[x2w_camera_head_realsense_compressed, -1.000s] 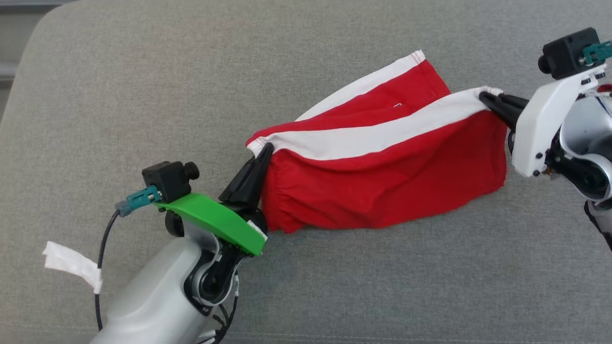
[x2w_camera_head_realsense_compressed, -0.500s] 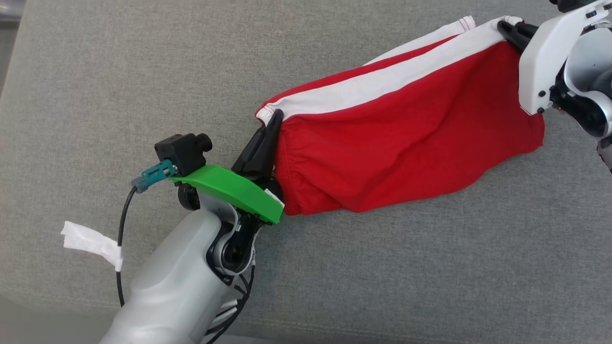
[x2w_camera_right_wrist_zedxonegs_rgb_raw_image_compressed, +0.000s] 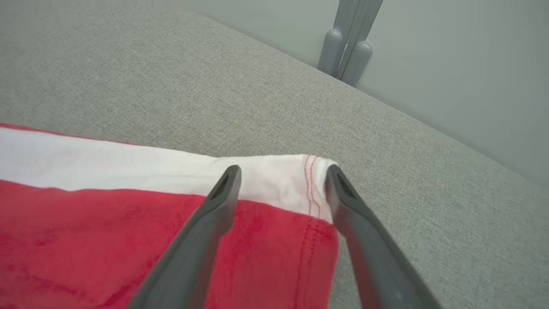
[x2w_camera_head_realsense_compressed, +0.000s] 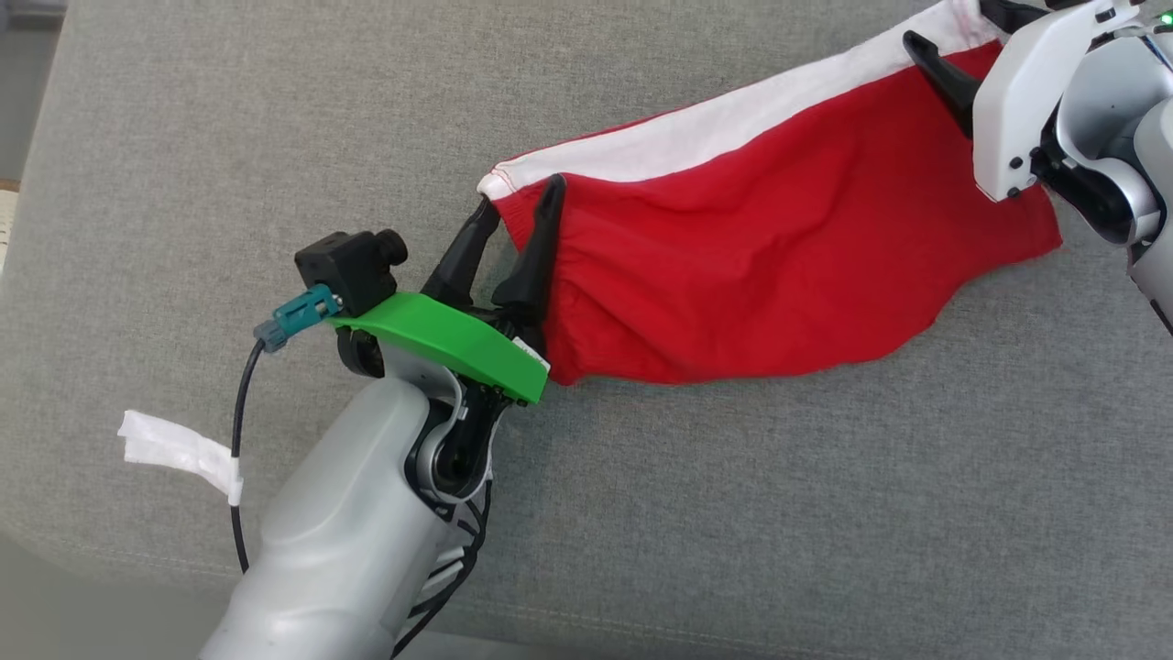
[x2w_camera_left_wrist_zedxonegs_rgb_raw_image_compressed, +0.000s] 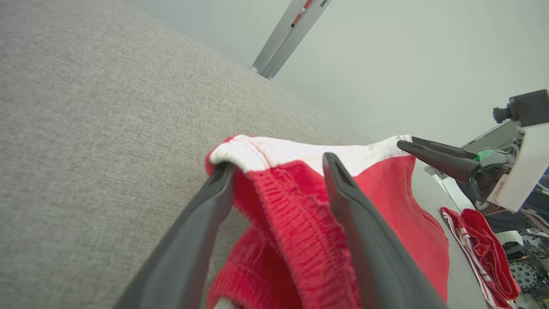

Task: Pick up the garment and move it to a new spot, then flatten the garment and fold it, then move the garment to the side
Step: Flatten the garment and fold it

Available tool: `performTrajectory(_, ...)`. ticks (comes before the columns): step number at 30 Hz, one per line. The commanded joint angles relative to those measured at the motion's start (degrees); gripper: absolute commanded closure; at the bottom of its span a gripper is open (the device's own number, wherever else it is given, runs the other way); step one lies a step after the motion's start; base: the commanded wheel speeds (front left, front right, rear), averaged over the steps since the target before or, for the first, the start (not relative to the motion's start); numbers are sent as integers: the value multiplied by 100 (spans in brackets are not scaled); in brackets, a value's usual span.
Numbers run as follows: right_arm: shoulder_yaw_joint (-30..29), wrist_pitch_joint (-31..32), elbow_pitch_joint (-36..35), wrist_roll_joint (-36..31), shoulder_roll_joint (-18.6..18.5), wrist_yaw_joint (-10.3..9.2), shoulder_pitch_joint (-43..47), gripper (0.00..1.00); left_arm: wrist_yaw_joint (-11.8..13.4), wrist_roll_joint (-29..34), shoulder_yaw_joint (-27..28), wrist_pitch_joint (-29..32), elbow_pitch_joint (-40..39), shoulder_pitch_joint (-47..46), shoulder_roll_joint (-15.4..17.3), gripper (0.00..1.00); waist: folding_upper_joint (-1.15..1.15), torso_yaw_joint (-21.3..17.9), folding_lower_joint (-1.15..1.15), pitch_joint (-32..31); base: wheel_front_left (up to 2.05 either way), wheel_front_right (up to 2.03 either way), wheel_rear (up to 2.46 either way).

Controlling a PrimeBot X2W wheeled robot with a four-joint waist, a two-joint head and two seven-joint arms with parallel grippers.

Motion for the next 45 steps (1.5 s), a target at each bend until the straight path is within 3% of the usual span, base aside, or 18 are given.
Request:
performTrajectory(1,55,-111,68,105,-25,0,-49,0,-39,107,112,-20,-1,107,-4,0,0,-10,0,-118,0,0,0)
performTrajectory(13,391,-228,297,915,-98,0,617,0,-47,604,645,-21,101,1014,164,0,0,-150,0,-1087,0,0,0)
performTrajectory(19,220,-212,610,1132,-64,0,1012,0,291,1437,1360,-14,-545,1660,218,0,0,-131,0,-1455,0,0,0)
performTrajectory(26,-305,-291,1340,1121,140,1,1264,0,620,2863,2360,-14,-1537,2380,3,0,0,42,0,-1480,0,0,0)
performTrajectory(35,-879,-465,2256,808,490,0,923,0,140,3875,2745,-14,-1672,2525,-193,0,0,298,0,-982,0,0,0)
performTrajectory(45,-1101,-311,2977,456,1022,1,663,0,-77,3807,2687,-14,-1730,2403,-246,0,0,512,0,-591,0,0,0)
